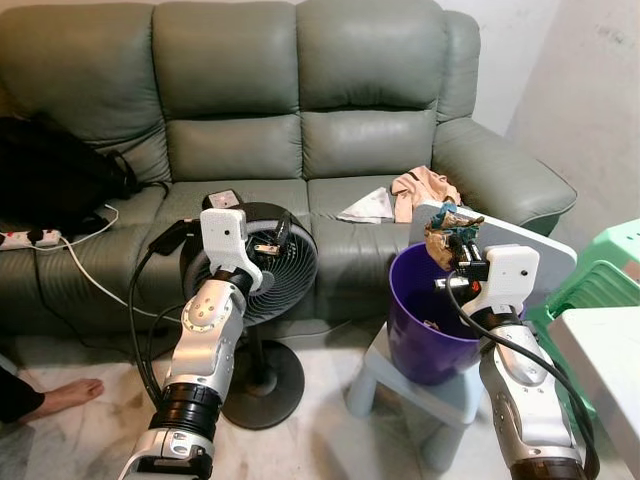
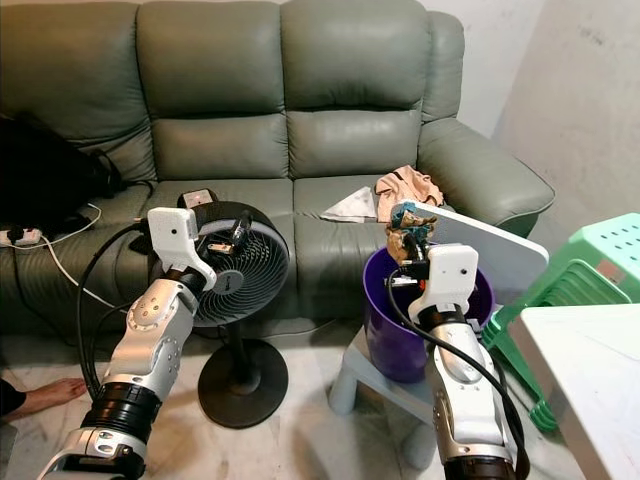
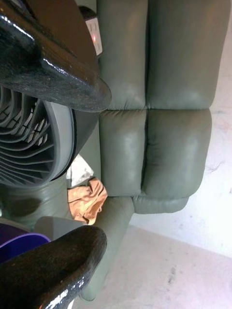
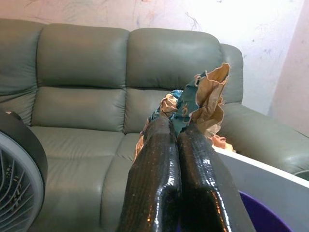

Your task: Picking trash to rubbish bin

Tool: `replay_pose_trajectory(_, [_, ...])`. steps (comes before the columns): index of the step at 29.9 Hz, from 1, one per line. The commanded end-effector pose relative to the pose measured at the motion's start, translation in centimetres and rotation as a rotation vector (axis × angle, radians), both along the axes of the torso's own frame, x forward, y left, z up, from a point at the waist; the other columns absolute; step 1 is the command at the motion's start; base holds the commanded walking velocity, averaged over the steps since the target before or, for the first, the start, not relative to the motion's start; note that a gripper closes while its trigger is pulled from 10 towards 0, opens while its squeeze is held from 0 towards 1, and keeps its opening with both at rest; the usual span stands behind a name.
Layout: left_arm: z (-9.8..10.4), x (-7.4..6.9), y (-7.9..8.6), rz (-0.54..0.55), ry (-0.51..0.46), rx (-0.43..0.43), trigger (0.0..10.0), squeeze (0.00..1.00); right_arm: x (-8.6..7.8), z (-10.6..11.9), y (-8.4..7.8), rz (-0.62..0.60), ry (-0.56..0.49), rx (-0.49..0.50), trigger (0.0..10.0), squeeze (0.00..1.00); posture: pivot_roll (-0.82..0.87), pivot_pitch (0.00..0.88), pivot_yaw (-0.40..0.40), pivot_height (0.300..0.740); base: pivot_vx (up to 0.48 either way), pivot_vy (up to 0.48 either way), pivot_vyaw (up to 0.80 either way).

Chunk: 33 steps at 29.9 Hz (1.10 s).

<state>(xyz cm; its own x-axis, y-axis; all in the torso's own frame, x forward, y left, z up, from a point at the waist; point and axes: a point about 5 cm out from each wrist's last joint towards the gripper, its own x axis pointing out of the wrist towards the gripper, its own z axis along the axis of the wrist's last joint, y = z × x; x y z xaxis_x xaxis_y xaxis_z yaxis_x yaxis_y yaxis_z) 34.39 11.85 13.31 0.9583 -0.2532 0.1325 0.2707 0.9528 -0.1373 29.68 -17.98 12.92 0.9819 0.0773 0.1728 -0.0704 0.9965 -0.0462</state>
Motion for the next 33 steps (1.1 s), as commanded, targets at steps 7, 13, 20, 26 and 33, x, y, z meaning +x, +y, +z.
replay_pose_trajectory(7, [0.39, 0.12, -0.16, -0.036, -0.015, 0.006, 10.0, 0.00, 0.29, 0.61, 0.20, 0.013, -0.026, -0.002, 10.0, 0.00, -0.01, 0.000, -0.019, 0.715, 0.056, 0.000, 0.00])
replay_pose_trajectory(13, [0.42, 0.12, -0.17, -0.039, -0.016, 0.006, 10.0, 0.00, 0.38, 0.62, 0.33, 0.026, -0.024, 0.005, 10.0, 0.00, 0.00, 0.000, -0.020, 0.715, 0.417, 0.000, 0.00])
replay_pose_trajectory(20, [0.41, 0.15, -0.21, -0.045, -0.015, 0.006, 10.0, 0.00, 0.50, 0.33, 0.29, 0.017, 0.004, 0.029, 10.0, 0.00, -0.01, 0.000, -0.019, 0.715, 0.418, 0.000, -0.21])
replay_pose_trajectory(26, [0.59, 0.22, -0.29, -0.014, -0.023, 0.010, 10.0, 0.00, 0.57, 0.27, 0.01, -0.004, 0.013, 0.028, 10.0, 0.00, -0.01, 0.000, -0.017, 0.715, 0.198, 0.000, -0.74])
replay_pose_trajectory(33, [0.72, 0.24, -0.46, -0.021, -0.028, 0.026, 10.0, 0.00, 0.50, 0.58, -0.08, -0.014, -0.008, 0.033, 10.0, 0.00, -0.01, 0.000, -0.016, 0.715, 0.000, 0.000, -0.40])
